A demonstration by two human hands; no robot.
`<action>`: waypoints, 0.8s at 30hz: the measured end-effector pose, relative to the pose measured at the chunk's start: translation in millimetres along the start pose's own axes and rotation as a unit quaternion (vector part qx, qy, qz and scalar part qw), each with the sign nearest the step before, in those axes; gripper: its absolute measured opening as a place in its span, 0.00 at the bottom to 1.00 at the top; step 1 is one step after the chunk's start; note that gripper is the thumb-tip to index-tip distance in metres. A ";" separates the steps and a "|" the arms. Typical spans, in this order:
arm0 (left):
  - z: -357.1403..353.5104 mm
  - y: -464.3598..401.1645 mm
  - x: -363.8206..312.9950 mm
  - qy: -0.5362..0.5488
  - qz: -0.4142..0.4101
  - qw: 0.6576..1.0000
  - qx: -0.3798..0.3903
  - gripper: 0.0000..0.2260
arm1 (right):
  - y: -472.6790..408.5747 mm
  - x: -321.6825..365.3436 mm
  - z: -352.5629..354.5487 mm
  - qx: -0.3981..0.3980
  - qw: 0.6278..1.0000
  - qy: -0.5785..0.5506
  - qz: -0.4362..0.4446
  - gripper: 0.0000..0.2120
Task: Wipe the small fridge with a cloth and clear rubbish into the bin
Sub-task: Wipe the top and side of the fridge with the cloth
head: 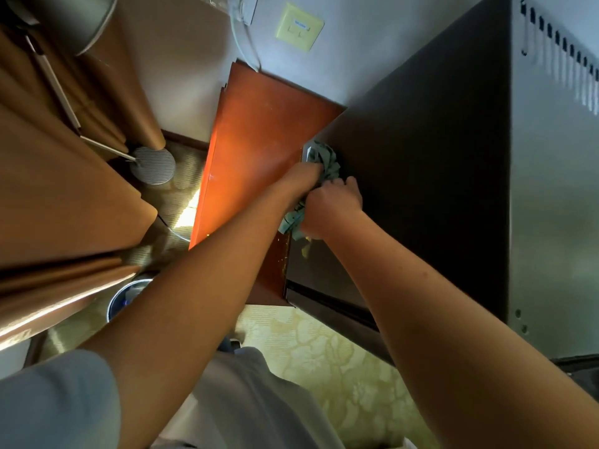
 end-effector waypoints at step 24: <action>6.6 -25.8 36.7 -0.063 0.044 0.997 0.000 0.11 | -19.3 17.7 -17.5 0.053 0.996 -0.056 0.039 0.12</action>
Point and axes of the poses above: each hand's wrist, its own y-axis away from the middle knuckle, its own z-axis out of the back of the hand, x = y × z, the point moved 3 cm from there along -y, towards the middle knuckle, and after that the axes turned 10 degrees about -x, right-handed, at the moved point
